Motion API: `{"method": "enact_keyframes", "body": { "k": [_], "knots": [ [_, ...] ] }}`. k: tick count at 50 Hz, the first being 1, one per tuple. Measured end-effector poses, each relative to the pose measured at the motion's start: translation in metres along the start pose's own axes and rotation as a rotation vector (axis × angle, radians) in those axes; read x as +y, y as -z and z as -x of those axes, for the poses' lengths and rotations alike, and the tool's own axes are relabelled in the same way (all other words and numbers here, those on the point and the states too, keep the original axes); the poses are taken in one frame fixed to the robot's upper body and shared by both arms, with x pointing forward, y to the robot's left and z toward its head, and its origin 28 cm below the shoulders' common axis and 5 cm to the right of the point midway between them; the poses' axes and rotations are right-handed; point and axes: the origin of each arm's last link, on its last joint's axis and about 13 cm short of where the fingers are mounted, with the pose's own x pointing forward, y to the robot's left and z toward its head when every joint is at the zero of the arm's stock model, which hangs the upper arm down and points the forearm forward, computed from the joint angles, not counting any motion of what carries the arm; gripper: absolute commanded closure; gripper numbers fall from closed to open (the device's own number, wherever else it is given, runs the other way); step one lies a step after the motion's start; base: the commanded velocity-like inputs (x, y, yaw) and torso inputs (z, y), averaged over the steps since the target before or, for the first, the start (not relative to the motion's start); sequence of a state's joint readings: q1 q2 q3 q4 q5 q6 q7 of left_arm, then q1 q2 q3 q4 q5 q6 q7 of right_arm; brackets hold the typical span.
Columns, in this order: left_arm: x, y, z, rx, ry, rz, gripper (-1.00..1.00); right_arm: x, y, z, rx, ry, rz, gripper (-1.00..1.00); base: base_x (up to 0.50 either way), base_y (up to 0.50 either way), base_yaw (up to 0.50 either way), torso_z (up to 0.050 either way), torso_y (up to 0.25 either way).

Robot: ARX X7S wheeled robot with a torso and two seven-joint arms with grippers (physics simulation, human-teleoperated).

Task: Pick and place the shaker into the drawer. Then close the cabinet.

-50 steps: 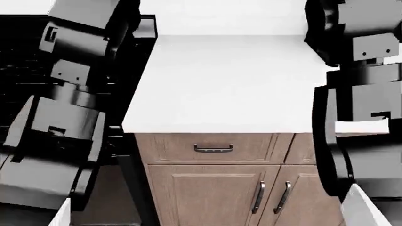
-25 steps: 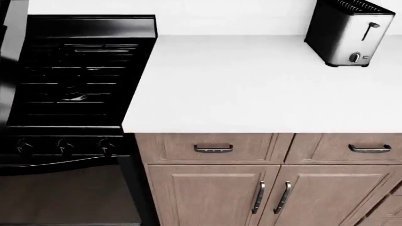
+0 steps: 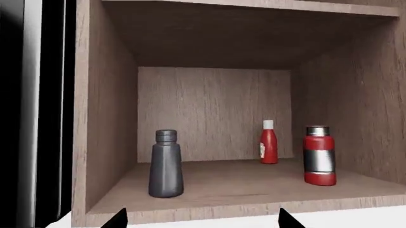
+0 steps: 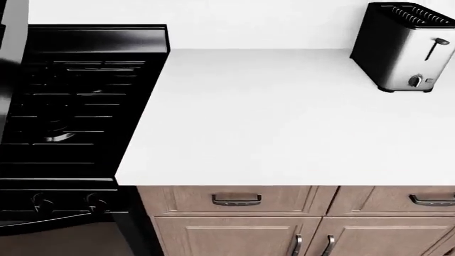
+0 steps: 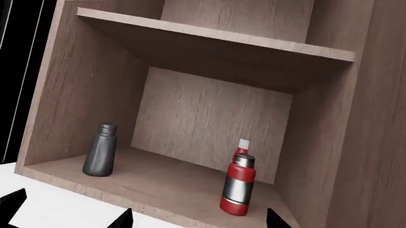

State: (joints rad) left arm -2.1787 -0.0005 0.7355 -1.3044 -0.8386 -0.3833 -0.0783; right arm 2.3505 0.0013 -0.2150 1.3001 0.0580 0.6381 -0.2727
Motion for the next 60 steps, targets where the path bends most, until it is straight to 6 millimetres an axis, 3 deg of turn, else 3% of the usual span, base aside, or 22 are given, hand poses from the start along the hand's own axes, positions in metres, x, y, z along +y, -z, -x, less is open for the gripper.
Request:
{"method": "enact_keyframes", "body": {
  "k": [18, 43, 54, 60],
  "knots": [
    [0.003, -0.008, -0.001, -0.076, -0.082, 0.013, -1.00, -0.002, 0.005, 0.000, 0.028, -0.008, 0.013, -1.00, 0.50, -0.07, 0.00, 0.000, 0.000],
    [0.008, -0.001, -0.002, -0.079, -0.148, -0.009, -1.00, -0.007, 0.012, -0.001, 0.048, 0.013, 0.007, -1.00, 0.01, 0.00, 0.00, 0.000, 0.001],
    [0.008, -0.002, -0.002, -0.074, -0.149, -0.015, -1.00, -0.004, 0.010, -0.002, 0.033, -0.008, 0.002, -1.00, 0.50, -0.14, 0.00, 0.000, 0.000],
    [0.009, -0.012, 0.000, -0.106, -0.168, -0.060, -1.00, -0.001, 0.008, -0.002, 0.019, -0.028, -0.008, -1.00, 0.50, -0.09, 0.00, 0.000, 0.000]
  ]
}}
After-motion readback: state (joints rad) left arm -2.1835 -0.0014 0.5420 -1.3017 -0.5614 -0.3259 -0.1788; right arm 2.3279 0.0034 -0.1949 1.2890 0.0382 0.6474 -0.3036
